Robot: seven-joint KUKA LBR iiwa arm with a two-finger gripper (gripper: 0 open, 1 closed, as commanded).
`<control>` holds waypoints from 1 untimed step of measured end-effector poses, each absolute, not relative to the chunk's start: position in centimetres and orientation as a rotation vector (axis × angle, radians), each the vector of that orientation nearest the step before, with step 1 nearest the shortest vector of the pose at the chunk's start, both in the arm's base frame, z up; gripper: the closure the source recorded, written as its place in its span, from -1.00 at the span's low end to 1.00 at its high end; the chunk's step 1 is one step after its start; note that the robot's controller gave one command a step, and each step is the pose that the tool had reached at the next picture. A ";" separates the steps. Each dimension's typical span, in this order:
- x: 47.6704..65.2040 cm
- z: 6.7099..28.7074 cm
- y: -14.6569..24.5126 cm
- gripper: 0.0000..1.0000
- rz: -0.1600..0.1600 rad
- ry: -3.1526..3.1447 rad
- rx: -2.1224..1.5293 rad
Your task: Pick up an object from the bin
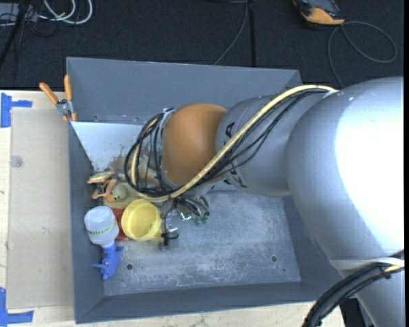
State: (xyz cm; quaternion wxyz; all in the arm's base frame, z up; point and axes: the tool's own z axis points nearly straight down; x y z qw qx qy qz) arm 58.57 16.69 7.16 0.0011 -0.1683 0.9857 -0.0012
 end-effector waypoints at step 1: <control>58.7 7.2 18.7 -1.00 -0.005 3.082 -0.601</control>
Offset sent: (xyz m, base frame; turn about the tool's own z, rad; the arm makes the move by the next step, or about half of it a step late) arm -0.0103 0.0349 -0.0016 -0.2011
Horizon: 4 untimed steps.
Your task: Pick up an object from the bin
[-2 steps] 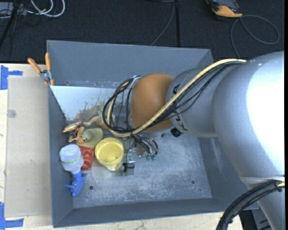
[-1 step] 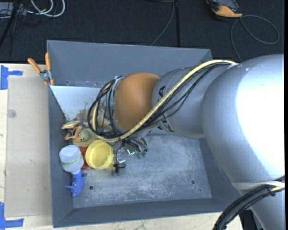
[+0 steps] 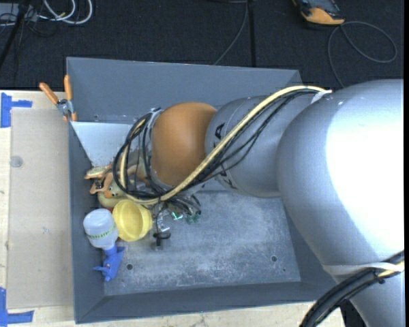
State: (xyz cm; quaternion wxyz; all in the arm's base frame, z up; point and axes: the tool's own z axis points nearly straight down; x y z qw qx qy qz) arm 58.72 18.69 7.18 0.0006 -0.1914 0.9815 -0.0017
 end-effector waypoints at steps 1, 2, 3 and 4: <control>58.5 8.1 19.6 1.00 -0.020 3.011 -0.819; 58.5 8.1 19.6 1.00 -0.020 3.011 -0.819; 58.1 11.5 19.9 1.00 -0.013 3.025 -0.825; 58.2 12.9 20.2 1.00 -0.015 3.020 -0.820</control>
Offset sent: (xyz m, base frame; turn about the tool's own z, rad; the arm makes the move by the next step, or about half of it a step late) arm 0.0000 0.0000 0.0000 0.0000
